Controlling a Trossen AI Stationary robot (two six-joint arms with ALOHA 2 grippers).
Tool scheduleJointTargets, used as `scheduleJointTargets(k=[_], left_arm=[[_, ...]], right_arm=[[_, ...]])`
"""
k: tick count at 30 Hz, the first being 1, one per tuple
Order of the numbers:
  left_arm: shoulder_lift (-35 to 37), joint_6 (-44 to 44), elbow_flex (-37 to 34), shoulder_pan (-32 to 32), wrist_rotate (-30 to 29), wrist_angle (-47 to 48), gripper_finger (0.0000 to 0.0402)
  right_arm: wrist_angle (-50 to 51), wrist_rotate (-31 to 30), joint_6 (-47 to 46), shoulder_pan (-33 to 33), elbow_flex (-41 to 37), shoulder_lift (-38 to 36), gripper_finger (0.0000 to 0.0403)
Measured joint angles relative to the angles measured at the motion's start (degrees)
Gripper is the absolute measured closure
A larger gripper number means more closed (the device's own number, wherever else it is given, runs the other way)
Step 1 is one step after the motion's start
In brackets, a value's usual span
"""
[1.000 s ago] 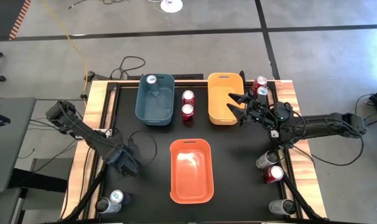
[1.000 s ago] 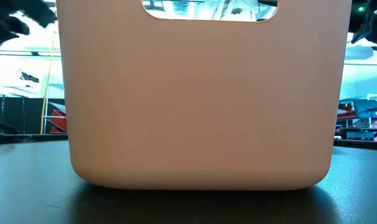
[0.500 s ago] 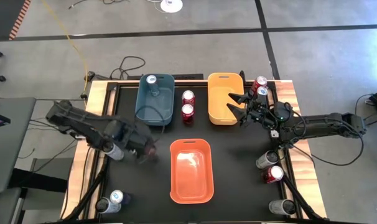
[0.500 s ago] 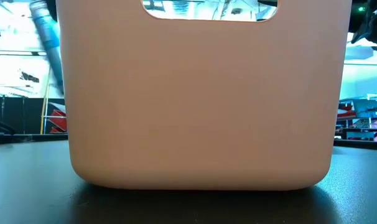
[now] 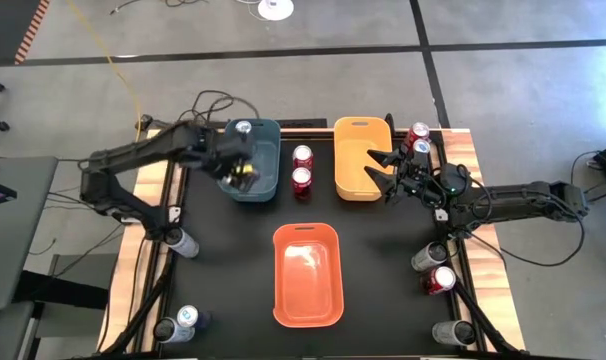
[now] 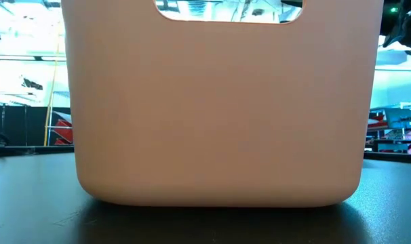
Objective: Sort soda cans
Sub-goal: Put the middle left blue soda can into the blue bin
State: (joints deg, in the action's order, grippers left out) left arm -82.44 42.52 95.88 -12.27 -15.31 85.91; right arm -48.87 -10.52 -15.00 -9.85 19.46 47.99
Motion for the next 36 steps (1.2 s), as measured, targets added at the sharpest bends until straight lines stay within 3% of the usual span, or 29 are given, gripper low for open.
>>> scheduleJointTargets(k=[9, 17, 21, 30, 36], left_arm=[[-13.9, -16.7, 10.3, -13.0, 3.0, -0.5, 0.0163], [-29.0, -37.4, 25.3, -17.6, 2.6, 2.5, 0.0163], [-35.5, -46.8, 30.8, -18.5, -0.5, 4.1, 0.0163], [-41.3, -68.1, 32.4, -18.5, -8.3, 4.0, 0.0163], [-41.4, -80.1, 32.4, -18.5, -9.8, 4.0, 0.0163]], right_arm=[[0.6, 0.0, 0.0, -0.9, 0.0, 0.0, 0.0097], [1.7, 0.0, 0.3, -1.4, 0.0, 0.0, 0.0097], [2.3, 0.0, 0.3, -2.4, 0.0, 0.0, 0.0097], [3.9, 0.0, 0.3, -4.7, 0.0, 0.0, 0.0097], [5.0, 0.0, 0.1, -5.6, 0.0, 0.0, 0.0097]])
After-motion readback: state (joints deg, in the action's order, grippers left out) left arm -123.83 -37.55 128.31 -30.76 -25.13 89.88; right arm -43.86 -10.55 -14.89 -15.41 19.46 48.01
